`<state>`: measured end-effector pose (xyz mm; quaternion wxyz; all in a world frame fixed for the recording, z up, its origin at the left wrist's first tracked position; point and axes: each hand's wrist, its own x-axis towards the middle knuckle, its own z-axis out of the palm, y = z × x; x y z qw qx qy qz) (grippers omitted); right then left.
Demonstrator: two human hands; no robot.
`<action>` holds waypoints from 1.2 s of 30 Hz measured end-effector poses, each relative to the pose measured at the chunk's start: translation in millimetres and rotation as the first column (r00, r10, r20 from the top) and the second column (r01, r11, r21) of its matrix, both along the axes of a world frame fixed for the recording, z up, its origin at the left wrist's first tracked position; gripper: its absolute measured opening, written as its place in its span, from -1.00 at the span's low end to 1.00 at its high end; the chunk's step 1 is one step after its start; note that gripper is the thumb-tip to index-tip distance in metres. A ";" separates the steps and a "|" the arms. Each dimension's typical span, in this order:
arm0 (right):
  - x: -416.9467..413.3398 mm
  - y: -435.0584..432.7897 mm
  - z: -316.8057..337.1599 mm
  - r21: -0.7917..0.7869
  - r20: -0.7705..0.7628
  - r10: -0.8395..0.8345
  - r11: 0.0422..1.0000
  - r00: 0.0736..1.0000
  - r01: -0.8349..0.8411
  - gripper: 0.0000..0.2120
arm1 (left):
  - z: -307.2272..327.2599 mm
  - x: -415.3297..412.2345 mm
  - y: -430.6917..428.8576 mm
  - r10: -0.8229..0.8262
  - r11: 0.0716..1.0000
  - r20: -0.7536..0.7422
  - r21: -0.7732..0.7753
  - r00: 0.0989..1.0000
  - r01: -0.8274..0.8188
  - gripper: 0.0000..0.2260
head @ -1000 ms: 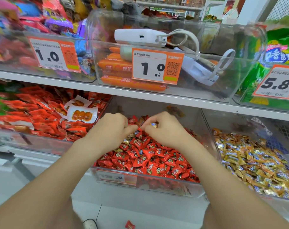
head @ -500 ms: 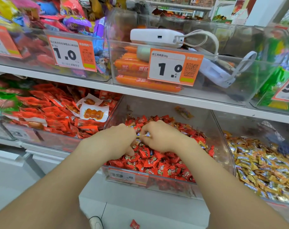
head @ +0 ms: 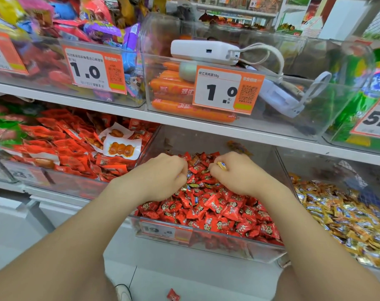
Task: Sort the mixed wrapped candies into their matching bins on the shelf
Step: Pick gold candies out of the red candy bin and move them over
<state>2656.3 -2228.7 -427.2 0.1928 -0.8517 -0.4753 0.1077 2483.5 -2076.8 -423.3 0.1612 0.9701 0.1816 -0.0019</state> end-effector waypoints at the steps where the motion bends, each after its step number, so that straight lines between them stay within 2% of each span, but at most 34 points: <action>1: 0.5 0.3 -0.9 0.018 0.009 0.007 1.000 1.000 -0.007 -0.61 | -2.6 5.1 1.3 0.009 1.000 0.021 0.011 1.000 -0.010 -0.82; 4: 2.2 4.0 -5.9 0.022 0.029 0.021 1.000 0.999 -0.022 -0.79 | -12.4 18.4 5.4 0.006 0.998 -0.070 0.067 0.998 -0.001 -0.80; 7: -3.6 8.7 -10.7 -0.027 0.060 0.070 0.997 0.996 -0.069 -0.75 | -19.0 27.3 5.5 0.009 0.990 -0.248 0.137 0.969 0.026 -0.82; 10: -10.1 17.3 -16.4 -0.148 0.152 0.111 0.985 0.982 -0.088 -0.76 | -23.0 31.8 4.4 -0.005 0.975 -0.340 0.208 0.940 0.080 -0.73; 15: -23.7 32.4 -18.5 -0.329 0.268 0.131 0.944 0.954 -0.037 -0.46 | -31.2 35.2 3.0 -0.011 0.955 -0.361 0.271 0.933 0.116 -0.72; 19: -21.8 40.3 -15.0 -0.311 0.166 0.094 0.950 0.982 -0.039 -0.61 | -32.8 36.1 4.9 -0.019 0.952 -0.303 0.287 0.953 0.110 -0.83; 22: -17.5 36.1 -10.3 -0.200 0.024 0.027 0.980 0.999 -0.021 -0.71 | -30.9 31.0 10.9 -0.025 0.976 -0.227 0.204 0.973 0.072 -0.76; 26: -11.5 23.1 -3.1 -0.035 -0.077 -0.030 0.999 0.997 0.027 -0.86 | -21.4 18.1 15.0 -0.037 0.999 0.000 -0.026 0.999 0.037 -0.69; 32: -7.1 4.1 5.9 0.056 -0.264 -0.117 0.989 0.957 0.136 -0.78 | -4.0 6.1 4.0 0.061 0.963 0.225 -0.269 0.972 0.002 -0.79; 36: -16.4 -3.0 9.6 0.144 -0.389 -0.173 0.958 0.905 0.246 -0.69 | 2.2 8.5 -14.5 0.174 0.865 0.310 -0.503 0.935 0.006 -0.78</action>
